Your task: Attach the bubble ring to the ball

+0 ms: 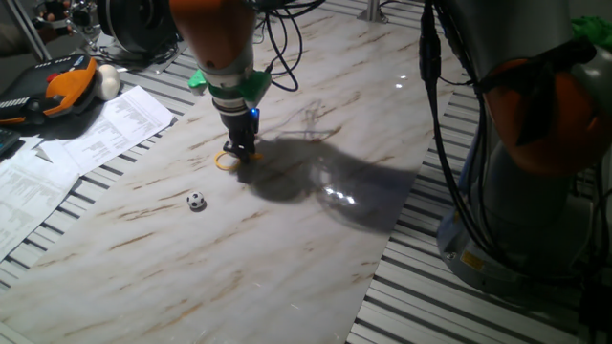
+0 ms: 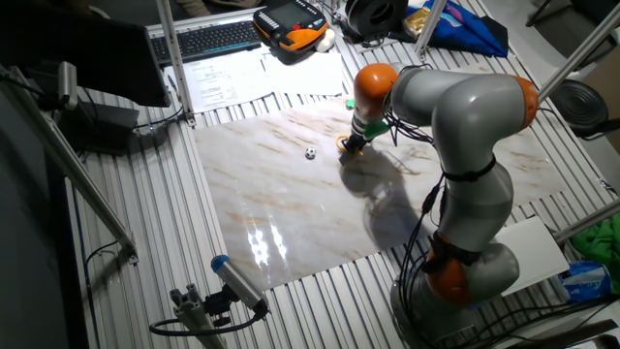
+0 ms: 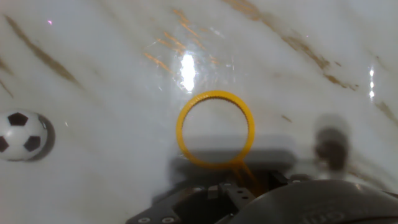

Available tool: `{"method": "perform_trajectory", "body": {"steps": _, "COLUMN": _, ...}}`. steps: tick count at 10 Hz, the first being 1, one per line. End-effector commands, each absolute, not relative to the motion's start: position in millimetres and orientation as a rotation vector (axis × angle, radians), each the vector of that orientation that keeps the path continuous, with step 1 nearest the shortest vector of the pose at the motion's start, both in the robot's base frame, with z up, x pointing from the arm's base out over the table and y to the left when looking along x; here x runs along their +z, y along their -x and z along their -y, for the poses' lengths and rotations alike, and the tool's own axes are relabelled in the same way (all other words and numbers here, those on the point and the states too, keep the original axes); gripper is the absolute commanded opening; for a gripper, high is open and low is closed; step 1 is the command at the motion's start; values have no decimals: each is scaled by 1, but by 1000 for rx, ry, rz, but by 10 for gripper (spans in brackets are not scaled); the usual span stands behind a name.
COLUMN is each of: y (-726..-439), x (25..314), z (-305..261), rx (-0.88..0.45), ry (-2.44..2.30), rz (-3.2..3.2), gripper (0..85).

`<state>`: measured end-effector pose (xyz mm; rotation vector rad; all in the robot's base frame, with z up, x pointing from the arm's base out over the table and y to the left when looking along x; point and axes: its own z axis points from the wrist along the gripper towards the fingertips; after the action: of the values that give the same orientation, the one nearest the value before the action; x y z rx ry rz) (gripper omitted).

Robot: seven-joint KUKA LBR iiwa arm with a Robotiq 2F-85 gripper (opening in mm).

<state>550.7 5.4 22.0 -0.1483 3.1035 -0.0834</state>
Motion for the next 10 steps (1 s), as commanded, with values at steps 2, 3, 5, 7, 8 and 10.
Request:
{"method": "perform_trajectory", "body": {"steps": 2, "y": -547, "x": 21, "z": -7, "rx": -81, "ry": 143, "rz": -3105, "gripper": 340}}
{"method": "perform_trajectory", "body": {"steps": 3, "y": -543, "x": 20, "z": -9, "rx": -81, "ry": 133, "rz": -3104, "gripper": 340}}
{"method": "perform_trajectory", "body": {"steps": 5, "y": -535, "x": 19, "z": -16, "rx": -61, "ry": 107, "rz": -3105, "gripper": 340}}
{"method": "perform_trajectory", "body": {"steps": 7, "y": -536, "x": 19, "z": -16, "rx": -76, "ry": 105, "rz": -3102, "gripper": 340}}
{"method": "perform_trajectory", "body": {"steps": 8, "y": -539, "x": 21, "z": -15, "rx": -80, "ry": 109, "rz": -3103, "gripper": 340}}
{"method": "perform_trajectory", "body": {"steps": 10, "y": -541, "x": 20, "z": -14, "rx": -85, "ry": 109, "rz": -3100, "gripper": 340}}
